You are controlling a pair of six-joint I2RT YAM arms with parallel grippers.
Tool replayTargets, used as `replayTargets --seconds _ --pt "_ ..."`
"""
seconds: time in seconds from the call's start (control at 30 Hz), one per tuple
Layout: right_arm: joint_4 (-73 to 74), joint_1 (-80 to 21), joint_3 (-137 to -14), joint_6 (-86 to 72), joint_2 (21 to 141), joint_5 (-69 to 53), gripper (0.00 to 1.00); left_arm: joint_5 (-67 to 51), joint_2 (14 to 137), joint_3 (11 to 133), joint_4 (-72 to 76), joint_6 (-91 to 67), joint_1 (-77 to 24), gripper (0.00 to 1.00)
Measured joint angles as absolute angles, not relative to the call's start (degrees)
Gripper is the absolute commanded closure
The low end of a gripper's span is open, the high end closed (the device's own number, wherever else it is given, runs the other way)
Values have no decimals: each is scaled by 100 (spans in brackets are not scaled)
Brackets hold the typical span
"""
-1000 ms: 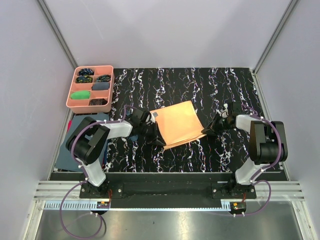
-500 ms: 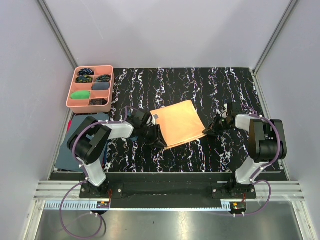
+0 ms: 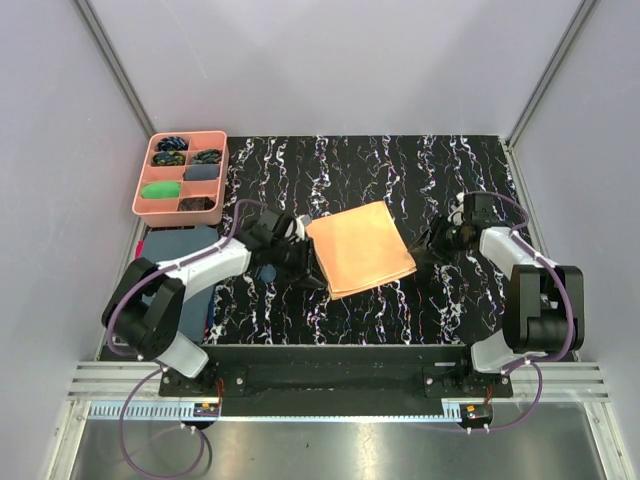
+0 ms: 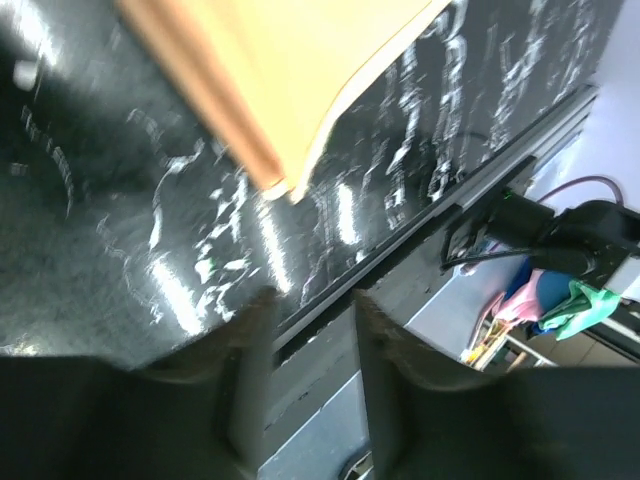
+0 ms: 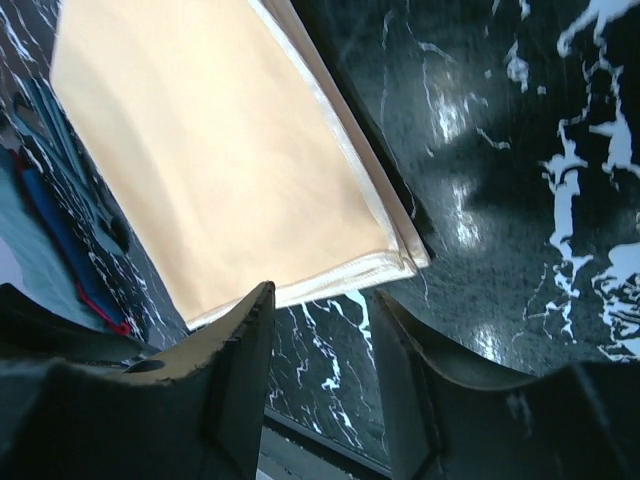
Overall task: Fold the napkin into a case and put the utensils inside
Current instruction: Fold the square-folded napkin at the center of the board, then fold the top corner of the square-folded napkin at the center of the board.
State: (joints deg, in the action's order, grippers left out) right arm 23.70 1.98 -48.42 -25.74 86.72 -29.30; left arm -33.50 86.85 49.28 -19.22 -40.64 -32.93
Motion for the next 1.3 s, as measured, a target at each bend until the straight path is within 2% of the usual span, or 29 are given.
replayTargets --seconds 0.1,0.13,0.17,0.37,0.6,0.67,0.77,0.8,0.97,1.07,1.3 --pt "2373 198 -5030 -2576 8713 -2945 58 -3310 8991 5360 -1826 -4165 -3293 83" --pt "2316 198 -5050 -2598 8761 -2987 66 -3308 9118 5478 -1734 -4215 -3295 84" --pt "2213 198 -5050 -2624 8842 -3057 67 -3297 9282 5577 -1575 -4268 -3299 84" --pt "1826 200 -4897 -2727 9454 -3214 69 -3022 9904 5393 -1050 -4508 -3371 86" --pt "1514 202 -4331 -2980 9347 -3111 71 -2792 9959 4711 -764 -4720 -3409 84" --pt "1398 202 -4132 -3030 9155 -3081 71 -2727 9924 4716 -775 -4681 -3450 79" --pt "1586 202 -3881 -3048 8639 -2875 65 -2532 9795 4825 -1076 -4484 -3500 71" --pt "1721 202 -3859 -3044 8388 -2794 60 -2462 9723 4888 -1234 -4403 -3511 70" --pt "1903 202 -4121 -3037 7483 -2797 57 -2255 9262 5378 -1754 -4174 -3524 70" --pt "1721 202 -4344 -3055 7738 -2995 59 -2185 9240 5712 -1774 -4143 -3520 76" --pt "1085 202 -4246 -3400 8873 -3494 61 -2233 10057 5924 -1586 -4158 -3531 78"
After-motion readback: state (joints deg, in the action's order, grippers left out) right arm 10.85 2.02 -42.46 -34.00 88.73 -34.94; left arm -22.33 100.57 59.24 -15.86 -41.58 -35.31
